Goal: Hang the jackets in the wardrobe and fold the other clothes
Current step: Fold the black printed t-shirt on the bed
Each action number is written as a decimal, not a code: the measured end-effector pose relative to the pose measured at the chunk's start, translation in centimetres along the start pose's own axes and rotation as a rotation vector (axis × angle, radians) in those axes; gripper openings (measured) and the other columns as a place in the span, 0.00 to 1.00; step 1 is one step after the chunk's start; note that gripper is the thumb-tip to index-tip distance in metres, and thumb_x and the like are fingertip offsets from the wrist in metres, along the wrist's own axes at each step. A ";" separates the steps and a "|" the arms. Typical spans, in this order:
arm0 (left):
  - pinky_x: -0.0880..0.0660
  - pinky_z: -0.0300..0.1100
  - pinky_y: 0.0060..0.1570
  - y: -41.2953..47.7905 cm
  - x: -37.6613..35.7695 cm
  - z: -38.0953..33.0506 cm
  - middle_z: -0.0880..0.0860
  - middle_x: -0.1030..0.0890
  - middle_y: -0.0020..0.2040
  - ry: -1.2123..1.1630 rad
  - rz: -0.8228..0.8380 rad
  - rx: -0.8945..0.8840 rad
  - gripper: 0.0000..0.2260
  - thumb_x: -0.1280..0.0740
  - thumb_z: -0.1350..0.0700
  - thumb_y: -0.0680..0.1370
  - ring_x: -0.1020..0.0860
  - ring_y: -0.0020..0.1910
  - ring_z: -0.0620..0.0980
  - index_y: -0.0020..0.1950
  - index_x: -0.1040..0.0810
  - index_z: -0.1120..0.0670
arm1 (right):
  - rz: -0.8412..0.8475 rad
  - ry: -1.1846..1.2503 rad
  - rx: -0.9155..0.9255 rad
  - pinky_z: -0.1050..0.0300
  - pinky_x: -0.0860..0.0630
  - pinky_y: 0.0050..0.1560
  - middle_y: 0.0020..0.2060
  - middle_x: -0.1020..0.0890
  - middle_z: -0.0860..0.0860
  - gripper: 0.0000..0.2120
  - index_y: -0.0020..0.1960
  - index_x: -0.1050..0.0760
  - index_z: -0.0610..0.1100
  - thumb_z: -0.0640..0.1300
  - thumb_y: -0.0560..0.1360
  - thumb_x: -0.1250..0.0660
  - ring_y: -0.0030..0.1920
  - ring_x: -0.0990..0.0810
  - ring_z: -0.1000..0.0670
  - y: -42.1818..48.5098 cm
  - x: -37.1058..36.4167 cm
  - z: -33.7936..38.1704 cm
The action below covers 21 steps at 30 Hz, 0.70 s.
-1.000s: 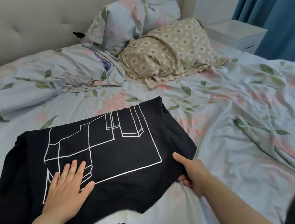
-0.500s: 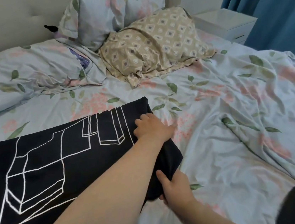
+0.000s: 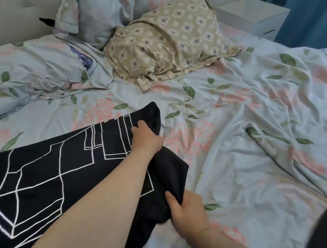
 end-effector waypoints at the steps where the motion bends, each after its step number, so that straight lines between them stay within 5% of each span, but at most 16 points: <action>1: 0.30 0.41 0.35 -0.2 0.7 0.6 0.54 0.33 0.57 -0.094 0.000 -0.014 0.22 0.30 0.57 0.71 0.27 0.44 0.50 0.61 0.34 0.56 | 0.009 -0.010 0.003 0.58 0.24 0.37 0.31 0.21 0.56 0.17 0.34 0.28 0.54 0.64 0.71 0.43 0.36 0.21 0.55 -0.1 0.0 0.2; 7: 0.29 0.39 0.32 -2.6 5.8 3.2 0.53 0.22 0.48 -0.544 -0.010 -0.019 0.11 0.32 0.63 0.69 0.22 0.44 0.51 0.49 0.26 0.53 | 0.034 -0.060 0.049 0.59 0.33 0.32 0.28 0.26 0.54 0.13 0.34 0.29 0.53 0.57 0.74 0.34 0.30 0.27 0.58 -1.2 0.0 3.1; 11: 0.25 0.40 0.33 -4.5 12.0 8.2 0.53 0.18 0.45 -0.771 -0.030 0.082 0.11 0.31 0.64 0.70 0.18 0.40 0.51 0.49 0.25 0.52 | 0.106 -0.133 0.269 0.70 0.30 0.48 0.46 0.22 0.62 0.05 0.38 0.19 0.54 0.52 0.71 0.30 0.50 0.23 0.60 -3.8 -3.4 10.2; 14: 0.21 0.42 0.30 -5.9 16.8 12.6 0.57 0.17 0.35 -0.939 -0.011 0.156 0.08 0.36 0.69 0.71 0.17 0.31 0.52 0.44 0.21 0.58 | 0.128 -0.270 0.477 0.63 0.33 0.61 0.59 0.22 0.57 0.04 0.40 0.17 0.50 0.49 0.70 0.30 0.61 0.27 0.52 -6.8 -7.6 16.8; 16: 0.23 0.40 0.26 -6.7 20.3 15.5 0.58 0.19 0.32 -0.954 -0.014 0.183 0.07 0.37 0.70 0.72 0.19 0.26 0.51 0.39 0.22 0.61 | 0.216 -0.347 0.526 0.62 0.31 0.52 0.54 0.20 0.56 0.10 0.38 0.22 0.46 0.52 0.69 0.36 0.56 0.25 0.50 -8.6 -11.4 20.7; 18: 0.27 0.37 0.23 -7.7 23.9 18.4 0.56 0.23 0.27 -0.912 -0.051 0.247 0.08 0.37 0.67 0.73 0.23 0.21 0.50 0.34 0.26 0.58 | 0.293 -0.366 0.539 0.60 0.36 0.36 0.38 0.23 0.53 0.11 0.35 0.33 0.46 0.53 0.69 0.40 0.42 0.25 0.49 -9.8 -14.9 24.2; 21: 0.29 0.36 0.22 -9.3 28.8 22.6 0.52 0.25 0.22 -0.825 -0.099 0.322 0.07 0.35 0.61 0.71 0.25 0.19 0.49 0.34 0.28 0.55 | 0.347 -0.386 0.622 0.55 0.38 0.33 0.32 0.31 0.52 0.14 0.34 0.39 0.46 0.50 0.71 0.37 0.36 0.29 0.49 -12.0 -19.9 28.5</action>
Point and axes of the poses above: each hand's wrist, its own y-axis towards the middle knuckle, its own x-axis out of the back of the hand, z = x × y, the point moved 9 cm from there along y, towards the middle knuckle
